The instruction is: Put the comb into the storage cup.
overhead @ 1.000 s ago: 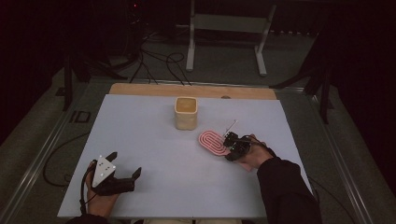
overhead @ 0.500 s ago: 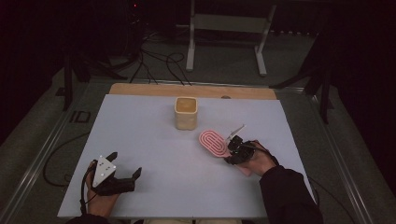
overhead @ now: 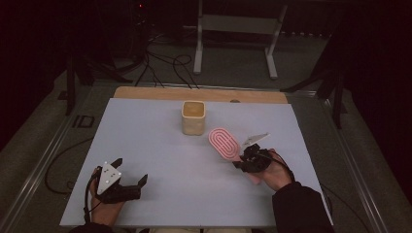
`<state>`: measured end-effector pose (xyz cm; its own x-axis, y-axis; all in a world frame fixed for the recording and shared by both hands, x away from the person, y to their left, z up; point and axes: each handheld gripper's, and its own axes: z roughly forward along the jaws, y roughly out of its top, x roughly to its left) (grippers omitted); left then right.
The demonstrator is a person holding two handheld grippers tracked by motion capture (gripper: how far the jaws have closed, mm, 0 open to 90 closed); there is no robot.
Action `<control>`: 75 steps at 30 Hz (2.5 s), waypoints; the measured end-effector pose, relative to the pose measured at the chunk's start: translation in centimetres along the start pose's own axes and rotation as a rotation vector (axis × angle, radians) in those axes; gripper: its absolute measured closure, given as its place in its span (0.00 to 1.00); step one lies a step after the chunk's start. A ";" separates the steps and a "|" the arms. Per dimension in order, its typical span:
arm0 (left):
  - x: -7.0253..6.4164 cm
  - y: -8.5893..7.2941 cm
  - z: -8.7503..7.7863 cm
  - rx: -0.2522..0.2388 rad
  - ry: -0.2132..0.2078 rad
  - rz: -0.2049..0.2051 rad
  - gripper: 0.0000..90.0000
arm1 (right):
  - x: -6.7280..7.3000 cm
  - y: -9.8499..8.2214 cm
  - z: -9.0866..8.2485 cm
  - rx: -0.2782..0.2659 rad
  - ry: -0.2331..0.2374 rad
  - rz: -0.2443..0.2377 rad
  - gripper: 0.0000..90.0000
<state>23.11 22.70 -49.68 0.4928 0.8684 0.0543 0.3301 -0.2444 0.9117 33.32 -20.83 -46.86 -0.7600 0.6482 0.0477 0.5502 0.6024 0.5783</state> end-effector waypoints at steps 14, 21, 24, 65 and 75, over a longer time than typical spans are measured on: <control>-0.2 -0.1 0.3 0.020 0.002 0.010 0.00 | 1.4 -2.0 -2.1 -0.209 -0.034 0.037 0.78; -0.5 0.0 0.5 0.030 -0.004 0.002 0.00 | 1.8 -2.2 -3.1 -0.311 -0.027 0.042 0.78; -0.7 0.1 0.6 0.039 -0.005 -0.002 0.00 | 2.0 -2.3 -3.0 -0.331 -0.023 0.051 0.78; -6.8 12.5 5.2 -0.006 -0.230 0.044 0.00 | 3.1 -1.0 -3.3 -0.441 -0.022 0.031 0.78; -8.8 14.7 6.7 -0.007 -0.277 0.049 0.00 | 3.1 -1.0 -3.4 -0.462 -0.024 0.043 0.78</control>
<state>29.02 8.60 -39.43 0.7096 0.7044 -0.0145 0.2955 -0.2789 0.9137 29.26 -21.04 -44.47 -0.7284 0.6821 0.0639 0.3653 0.3077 0.8786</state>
